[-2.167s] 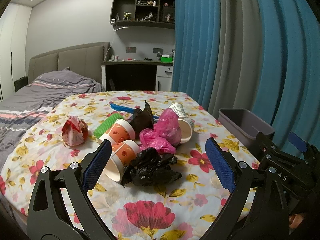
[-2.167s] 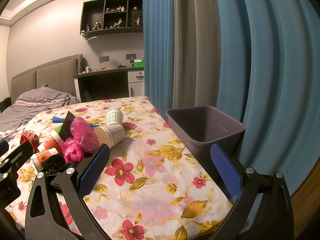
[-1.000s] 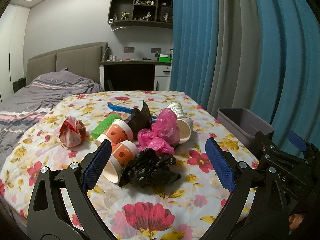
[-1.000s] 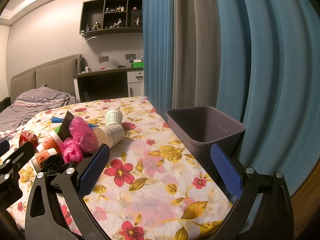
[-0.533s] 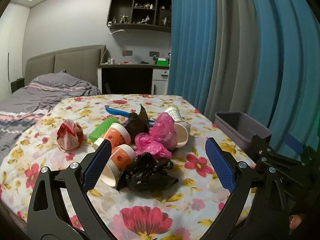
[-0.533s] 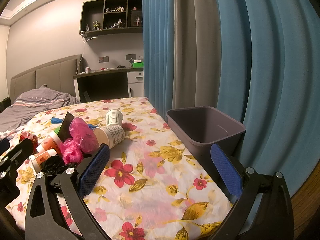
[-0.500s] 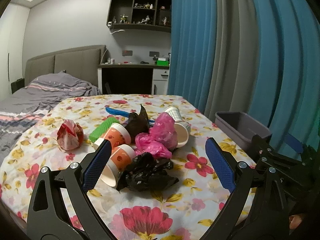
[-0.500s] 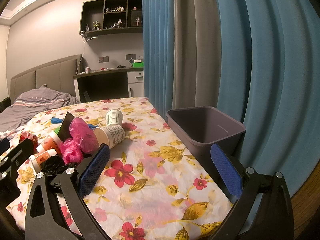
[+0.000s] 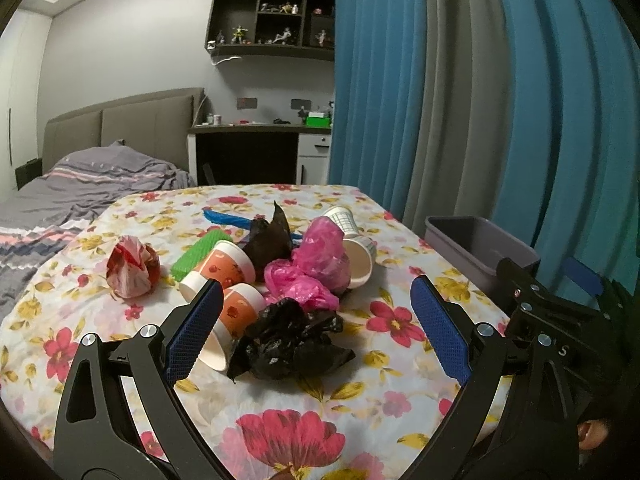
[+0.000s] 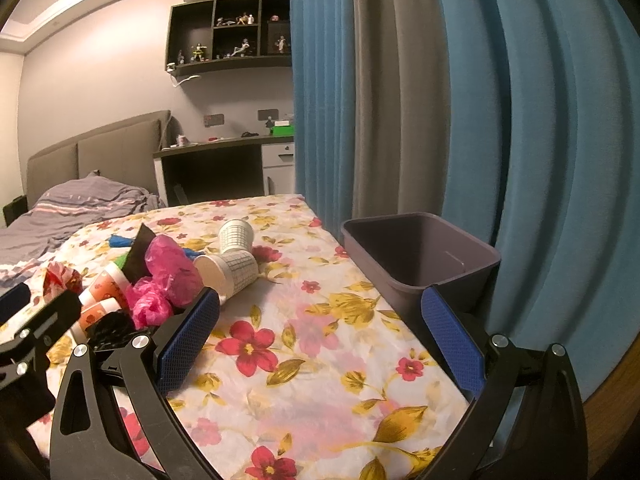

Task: Collect trash
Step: 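Grasp the black plastic bag with the right gripper while the left gripper approaches the pink bag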

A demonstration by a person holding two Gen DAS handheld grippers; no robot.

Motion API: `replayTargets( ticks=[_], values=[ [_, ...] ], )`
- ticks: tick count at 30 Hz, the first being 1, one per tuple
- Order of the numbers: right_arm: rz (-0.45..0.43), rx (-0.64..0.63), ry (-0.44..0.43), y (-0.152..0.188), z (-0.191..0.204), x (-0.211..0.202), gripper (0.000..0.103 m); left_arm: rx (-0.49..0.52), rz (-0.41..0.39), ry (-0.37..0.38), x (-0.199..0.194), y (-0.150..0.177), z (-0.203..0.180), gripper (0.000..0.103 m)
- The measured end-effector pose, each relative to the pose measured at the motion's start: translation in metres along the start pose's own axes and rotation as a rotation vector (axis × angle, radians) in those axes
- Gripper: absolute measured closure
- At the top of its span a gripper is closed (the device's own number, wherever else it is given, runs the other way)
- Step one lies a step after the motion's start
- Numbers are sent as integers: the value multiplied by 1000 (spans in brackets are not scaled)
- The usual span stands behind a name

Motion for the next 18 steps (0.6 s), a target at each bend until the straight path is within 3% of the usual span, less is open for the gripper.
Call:
replayTargets(
  ticks=[9, 18],
  values=[
    [25, -21, -67, 13, 20, 6, 5, -63, -26, -85, -8, 9, 42, 12],
    [121, -89, -249, 49, 81, 14, 14, -130, -38, -220, -18, 16, 102, 13]
  ],
)
Point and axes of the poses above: each gripper's, at about its wrist camera, not at the fingertips, and x roughly the way its jaws point, z to its left, y to its underside, the point moved 9 cm from there along x, roughly the way its jaws point, and after that the axes turned 9 degrees about x, right-handed, at the moved point
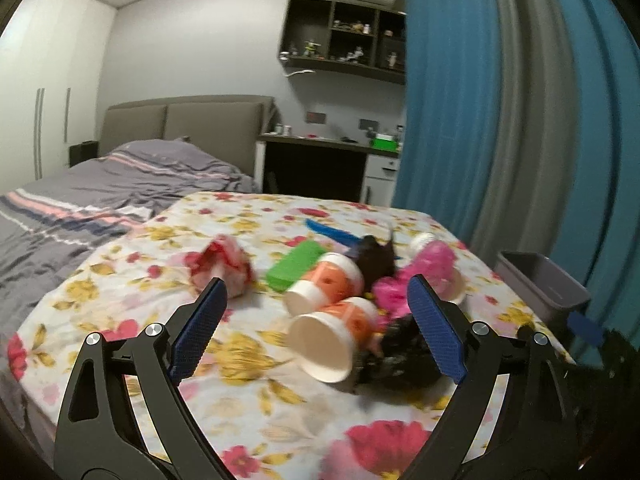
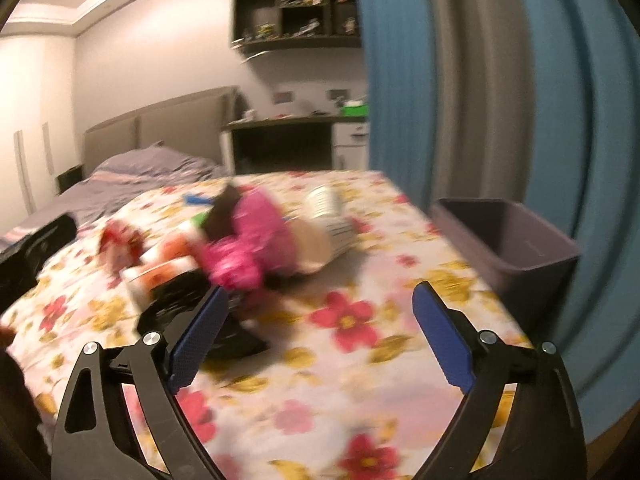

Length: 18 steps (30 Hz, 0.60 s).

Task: Collect trash
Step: 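Grasp the black plastic bag with the right gripper while the left gripper approaches the pink bag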

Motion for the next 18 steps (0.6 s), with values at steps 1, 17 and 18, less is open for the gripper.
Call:
replayTargets(
  ticks=[1, 17, 18],
  values=[
    [13, -8, -20, 4, 7, 3, 18, -6, 1, -5, 0, 1, 4, 13],
    [262, -71, -156, 54, 76, 63, 42, -17, 14, 6, 3, 14, 23, 13],
    [271, -71, -158, 56, 75, 65, 49, -18, 13, 9, 4, 13, 23, 13]
  ],
)
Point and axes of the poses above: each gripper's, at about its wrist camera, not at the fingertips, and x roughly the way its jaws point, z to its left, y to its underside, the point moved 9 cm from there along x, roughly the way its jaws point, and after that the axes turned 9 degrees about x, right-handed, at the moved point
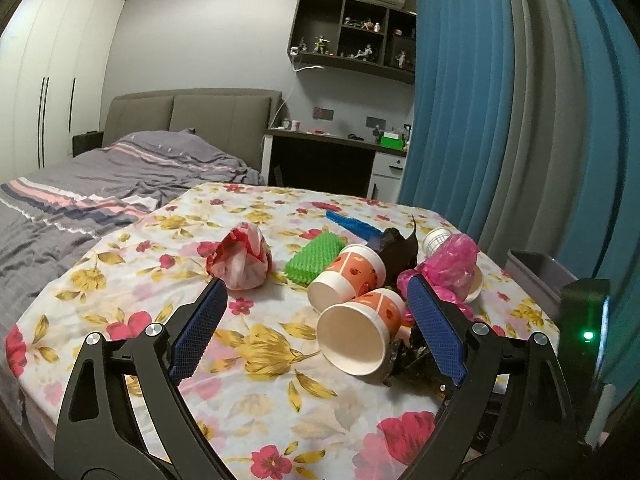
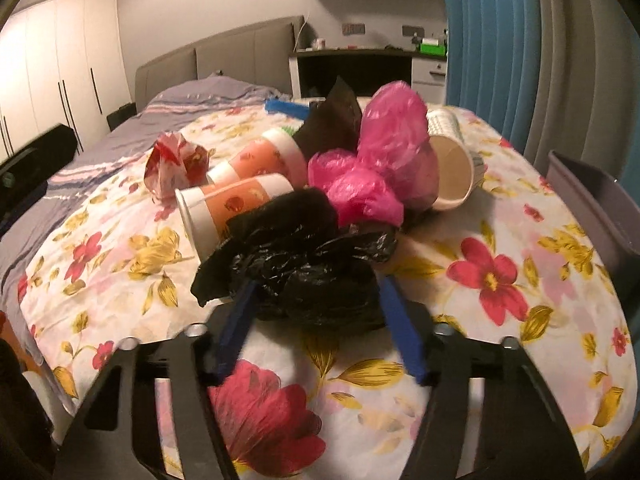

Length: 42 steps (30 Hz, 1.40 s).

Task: Collect trash
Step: 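Grasp the black plastic bag with the right gripper while the left gripper approaches the pink bag, then grasp the pink plastic bag with the left gripper while the right gripper lifts the black bag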

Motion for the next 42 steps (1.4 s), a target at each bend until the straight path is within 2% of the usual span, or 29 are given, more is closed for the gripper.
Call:
replayTargets(
  ticks=[1, 6, 10, 16, 22, 24, 31, 36, 37, 39, 41, 42],
  values=[
    [12, 3, -7, 2, -1, 2, 58, -1, 0, 4, 1, 0, 0, 13],
    [36, -5, -33, 8, -4, 3, 85, 2, 6, 22, 6, 2, -7, 13],
    [19, 2, -46, 10, -13, -8, 95, 7, 9, 32, 7, 2, -14, 13],
    [-46, 15, -35, 5, -38, -42, 96, 18, 8, 70, 12, -1, -32, 13],
    [-130, 54, 25, -8, -72, -68, 96, 72, 20, 149, 29, -3, -78, 14],
    [-148, 72, 41, -11, -84, -73, 96, 88, 35, 182, 41, -7, -96, 18],
    [-170, 129, 63, -15, -115, -79, 96, 146, 35, 241, 79, -29, -143, 19],
    [-171, 170, 75, -17, -135, -77, 96, 196, 94, 230, 120, -28, -163, 19],
    [-172, 178, 77, -18, -141, -77, 96, 199, 105, 226, 125, -28, -164, 22],
    [-175, 186, 82, -18, -147, -78, 96, 194, 149, 227, 139, -23, -165, 40],
    [-177, 193, 86, -19, -153, -78, 96, 169, 176, 237, 147, -19, -163, 51],
    [-176, 195, 87, -19, -156, -77, 96, 161, 186, 244, 149, -17, -163, 59]
  ],
)
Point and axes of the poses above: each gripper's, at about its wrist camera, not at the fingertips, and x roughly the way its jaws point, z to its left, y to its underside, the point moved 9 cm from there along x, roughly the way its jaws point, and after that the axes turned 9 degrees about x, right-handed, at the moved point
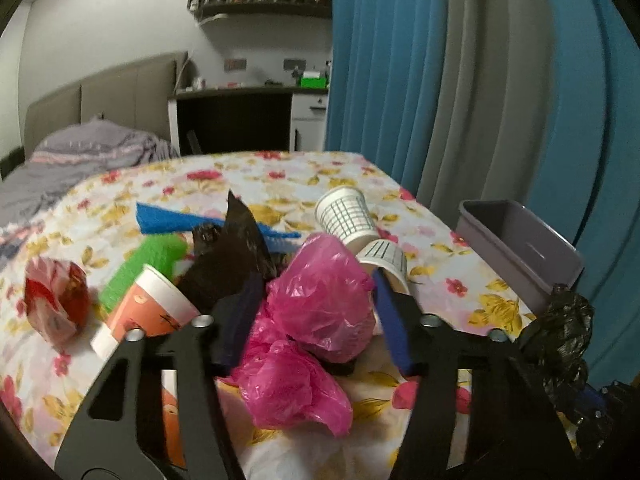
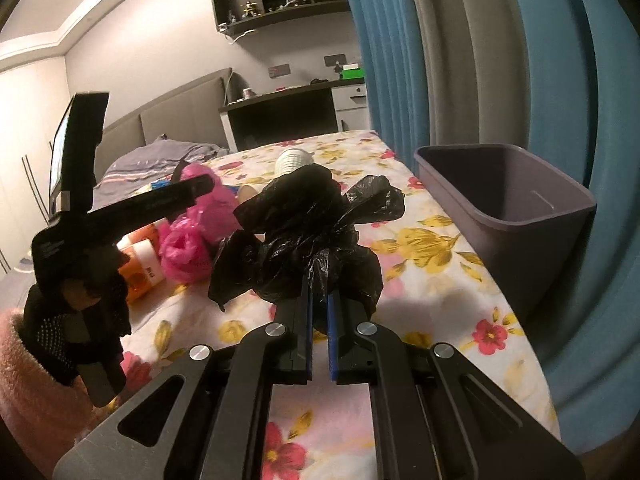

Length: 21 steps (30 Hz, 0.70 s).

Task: Collect trash
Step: 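Grasp the pink plastic bag with the left gripper while the right gripper lifts the black bag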

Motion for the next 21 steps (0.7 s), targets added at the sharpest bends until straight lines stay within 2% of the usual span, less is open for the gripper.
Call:
replayTargets(
  ticks=[3, 6, 14, 21],
  values=[
    [0, 7, -1, -2, -5, 3, 96, -5, 5, 7, 3, 0, 0, 76],
    [2, 9, -3, -1, -5, 1, 96, -3, -10, 8, -1, -3, -1, 86],
    [-20, 11, 6, -7, -8, -7, 96, -39, -129, 7, -47, -33, 15, 88],
    [-39, 17, 17, -13, -11, -12, 96, -60, -209, 47, -89, -58, 20, 88]
  ],
)
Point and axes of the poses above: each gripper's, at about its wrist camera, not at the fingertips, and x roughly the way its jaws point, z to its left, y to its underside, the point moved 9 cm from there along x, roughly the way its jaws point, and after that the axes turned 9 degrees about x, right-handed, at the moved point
